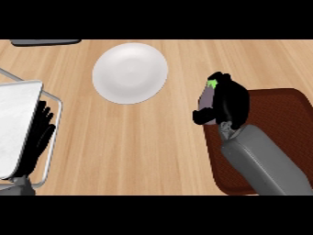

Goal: Pick the eggplant from the tray and place it in the plate

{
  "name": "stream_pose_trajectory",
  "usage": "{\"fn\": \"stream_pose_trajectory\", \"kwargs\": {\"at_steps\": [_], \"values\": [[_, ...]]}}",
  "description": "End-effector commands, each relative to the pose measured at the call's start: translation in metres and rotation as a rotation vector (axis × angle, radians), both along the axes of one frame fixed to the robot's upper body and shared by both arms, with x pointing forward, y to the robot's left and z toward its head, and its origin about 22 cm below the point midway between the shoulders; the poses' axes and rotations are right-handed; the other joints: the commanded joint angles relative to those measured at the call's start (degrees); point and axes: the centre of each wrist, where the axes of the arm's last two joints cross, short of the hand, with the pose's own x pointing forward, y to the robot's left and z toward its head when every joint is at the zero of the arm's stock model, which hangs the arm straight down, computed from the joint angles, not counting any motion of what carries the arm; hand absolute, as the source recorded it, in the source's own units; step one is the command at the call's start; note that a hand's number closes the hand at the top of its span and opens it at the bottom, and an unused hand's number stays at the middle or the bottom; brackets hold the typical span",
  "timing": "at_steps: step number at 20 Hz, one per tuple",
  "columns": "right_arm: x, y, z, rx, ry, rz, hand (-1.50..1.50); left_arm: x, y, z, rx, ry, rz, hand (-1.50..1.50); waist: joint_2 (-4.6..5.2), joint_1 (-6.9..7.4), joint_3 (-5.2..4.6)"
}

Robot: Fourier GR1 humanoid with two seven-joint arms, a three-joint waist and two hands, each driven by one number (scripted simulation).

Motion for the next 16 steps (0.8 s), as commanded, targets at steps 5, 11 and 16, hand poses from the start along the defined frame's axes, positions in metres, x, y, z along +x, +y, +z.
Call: {"fn": "stream_pose_trajectory", "kwargs": {"at_steps": [5, 11, 16], "values": [[-0.057, 0.054, 0.049, -0.042, -0.332, -0.1, 1.5, -0.002, -0.009, -0.006, 0.07, 0.044, -0.058, 0.0, 1.11, 1.94, 0.57], [-0.063, 0.092, 0.083, -0.028, -0.357, -0.108, 1.5, 0.022, -0.023, 0.008, 0.077, 0.022, -0.086, 0.0, 1.94, 3.91, 0.64], [-0.025, 0.104, 0.084, -0.062, -0.349, -0.089, 1.5, 0.016, -0.021, 0.003, 0.083, 0.023, -0.12, 0.0, 2.34, 5.43, 0.65]]}}
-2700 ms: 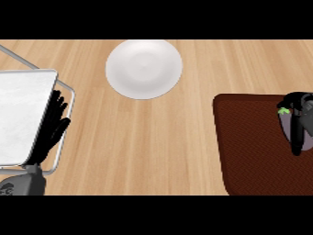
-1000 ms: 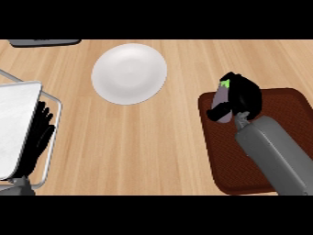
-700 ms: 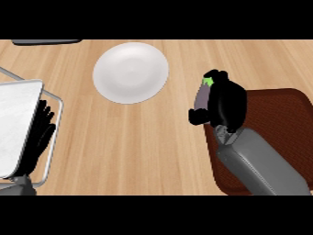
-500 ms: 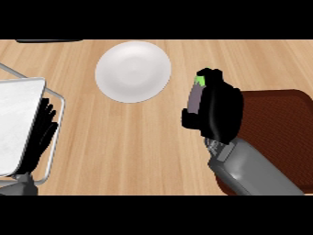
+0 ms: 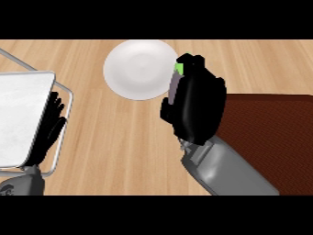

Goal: Pick the eggplant from the tray and place it in the plate

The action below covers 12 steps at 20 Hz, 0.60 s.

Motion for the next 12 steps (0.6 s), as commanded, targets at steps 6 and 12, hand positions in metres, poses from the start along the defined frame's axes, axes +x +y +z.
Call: {"fn": "stream_pose_trajectory", "kwargs": {"at_steps": [6, 12], "values": [[0.057, 0.017, 0.016, 0.114, 0.112, -0.067, 1.5, 0.001, -0.02, 0.0, 0.082, 0.043, -0.046, 0.0, 0.67, 2.28, 0.64], [0.09, 0.019, -0.011, 0.143, 0.096, -0.036, 1.5, 0.007, -0.012, -0.008, 0.075, 0.039, -0.087, 0.0, 1.28, 3.5, 0.61]]}}
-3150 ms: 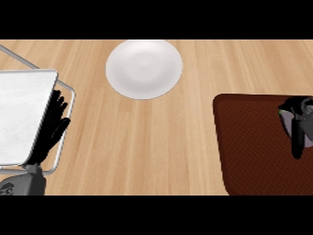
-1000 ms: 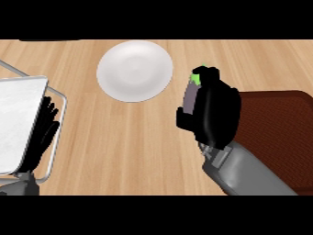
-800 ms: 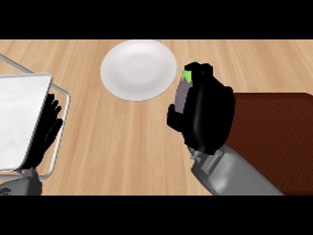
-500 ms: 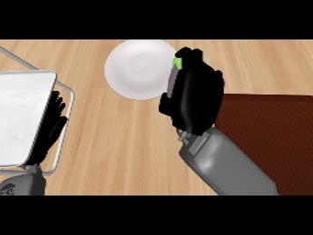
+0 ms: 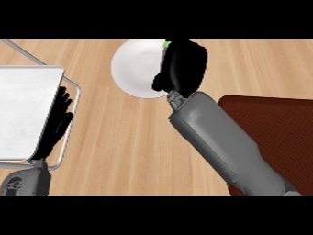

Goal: Pick the eggplant from the tray and place it in the plate

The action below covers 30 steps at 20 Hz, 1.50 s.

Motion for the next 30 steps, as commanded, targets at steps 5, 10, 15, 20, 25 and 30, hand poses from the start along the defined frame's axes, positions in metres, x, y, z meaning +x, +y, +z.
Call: {"fn": "stream_pose_trajectory", "kwargs": {"at_steps": [5, 10, 15, 20, 25, 30], "values": [[0.042, 0.0, -0.022, 0.107, 0.026, -0.088, 1.5, -0.007, -0.008, -0.013, 0.067, 0.038, -0.054, 0.0, 0.69, 2.13, 0.5], [0.056, -0.011, -0.021, 0.269, -0.094, -0.164, 1.5, -0.001, -0.01, -0.01, 0.056, 0.043, -0.067, 0.0, 1.32, 3.29, 0.55], [0.068, -0.018, -0.031, 0.312, -0.025, -0.254, -1.5, 0.011, -0.014, -0.006, 0.05, 0.038, -0.067, 0.0, 1.26, 3.18, 0.49], [0.075, -0.023, -0.03, 0.428, -0.04, -0.29, -1.5, 0.008, -0.01, -0.008, 0.071, 0.028, -0.084, 0.0, 1.35, 3.65, 0.52], [0.072, -0.03, -0.038, 0.569, -0.279, -0.292, -1.5, 0.012, -0.019, -0.006, 0.081, 0.021, -0.074, 0.0, 1.42, 2.52, 0.61], [0.064, -0.036, -0.038, 0.754, -0.387, -0.305, -1.5, -0.005, 0.004, -0.013, 0.066, 0.048, -0.049, 0.0, 0.31, 1.52, 0.68]]}}
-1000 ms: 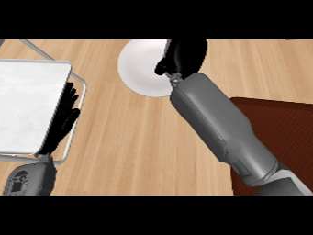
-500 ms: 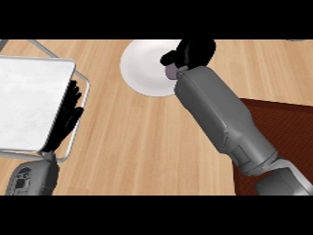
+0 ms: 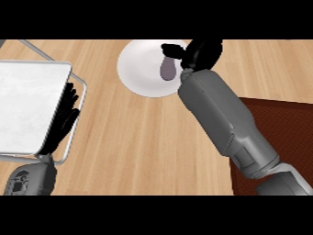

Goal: Pick the eggplant from the tray and place it in the plate

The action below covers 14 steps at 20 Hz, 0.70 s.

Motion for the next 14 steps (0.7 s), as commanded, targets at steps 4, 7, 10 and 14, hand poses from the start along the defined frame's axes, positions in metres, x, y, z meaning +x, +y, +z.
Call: {"fn": "stream_pose_trajectory", "kwargs": {"at_steps": [4, 7, 10, 14], "values": [[-0.032, -0.011, -0.041, 0.214, -0.193, -0.052, -1.5, -0.01, 0.007, -0.012, 0.042, 0.071, 0.026, 0.0, -0.66, -2.49, 0.37], [-0.048, -0.023, -0.057, 0.205, -0.202, -0.018, -1.5, -0.014, 0.025, -0.015, 0.056, 0.074, 0.058, 0.0, -0.77, -4.21, 0.34], [-0.076, -0.041, -0.068, 0.19, -0.213, 0.065, -1.5, -0.03, 0.031, -0.013, 0.047, 0.077, 0.078, 0.0, -1.17, -4.64, 0.33], [-0.098, -0.059, -0.078, 0.187, -0.185, 0.125, -1.5, -0.037, 0.031, -0.017, 0.051, 0.084, 0.073, 0.0, -1.26, -4.78, 0.28]]}}
